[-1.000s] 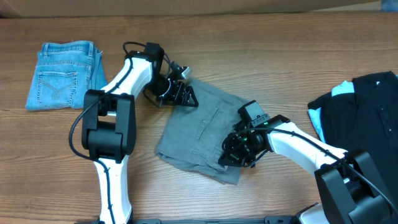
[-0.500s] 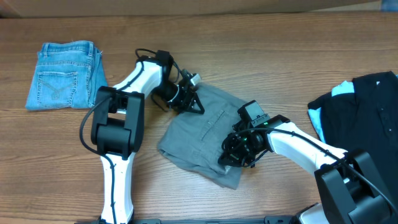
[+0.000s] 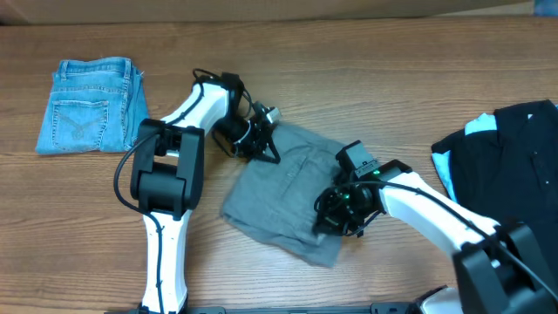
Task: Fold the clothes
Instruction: 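Carry the folded grey shorts with the left gripper onto the blue jeans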
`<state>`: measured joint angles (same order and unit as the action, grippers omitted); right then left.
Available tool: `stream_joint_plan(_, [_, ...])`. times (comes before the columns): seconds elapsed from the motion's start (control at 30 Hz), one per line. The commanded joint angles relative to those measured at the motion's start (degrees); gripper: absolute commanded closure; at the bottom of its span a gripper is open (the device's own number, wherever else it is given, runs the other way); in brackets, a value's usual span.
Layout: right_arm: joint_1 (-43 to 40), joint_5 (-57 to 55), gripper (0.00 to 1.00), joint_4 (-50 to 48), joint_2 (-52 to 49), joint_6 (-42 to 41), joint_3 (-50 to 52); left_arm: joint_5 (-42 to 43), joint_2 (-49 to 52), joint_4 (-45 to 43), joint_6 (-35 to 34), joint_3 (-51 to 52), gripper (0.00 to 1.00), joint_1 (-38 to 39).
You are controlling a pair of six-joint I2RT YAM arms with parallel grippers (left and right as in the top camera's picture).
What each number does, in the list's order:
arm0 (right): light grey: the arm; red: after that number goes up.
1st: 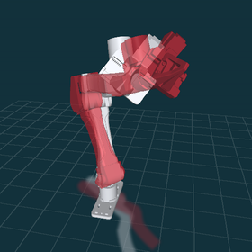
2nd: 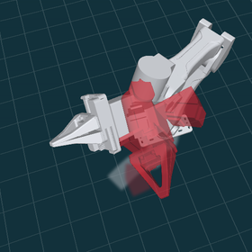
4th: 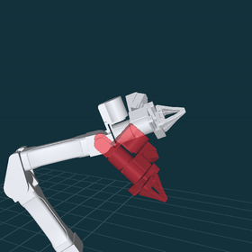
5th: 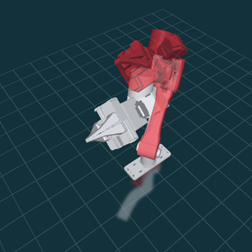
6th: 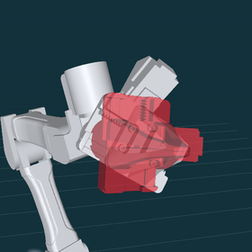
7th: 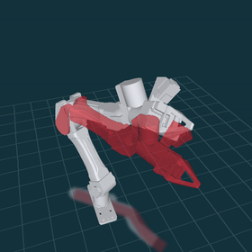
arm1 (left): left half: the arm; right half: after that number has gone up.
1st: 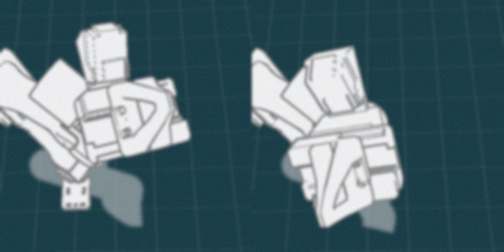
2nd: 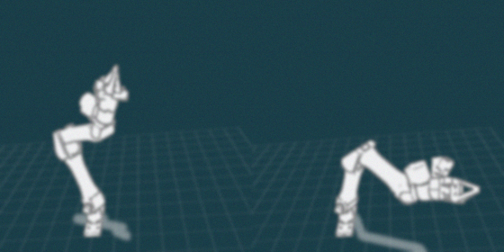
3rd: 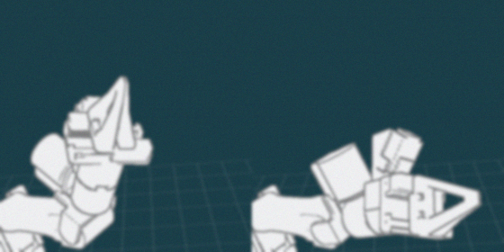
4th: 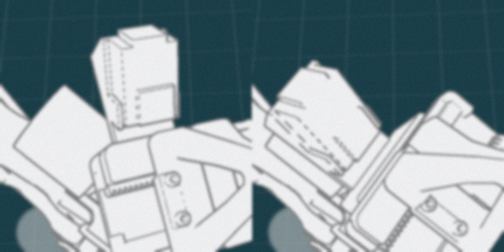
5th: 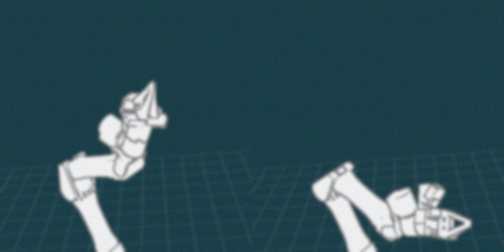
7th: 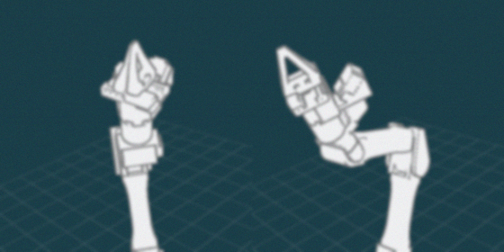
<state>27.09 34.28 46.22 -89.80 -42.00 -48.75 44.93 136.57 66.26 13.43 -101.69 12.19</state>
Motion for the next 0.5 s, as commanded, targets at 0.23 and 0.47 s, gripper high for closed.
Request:
stream_joint_plan(0.23, [0.1,-3.6,0.95,2.2,5.7,0.2,-3.8,-10.6,-0.4,1.2,-14.6,-21.7,0.96,-9.7])
stream_joint_plan(0.47, [0.2,-3.3,0.95,2.4,5.7,0.2,-3.8,-10.9,-0.4,-4.3,-20.9,-26.3,0.96,-18.0])
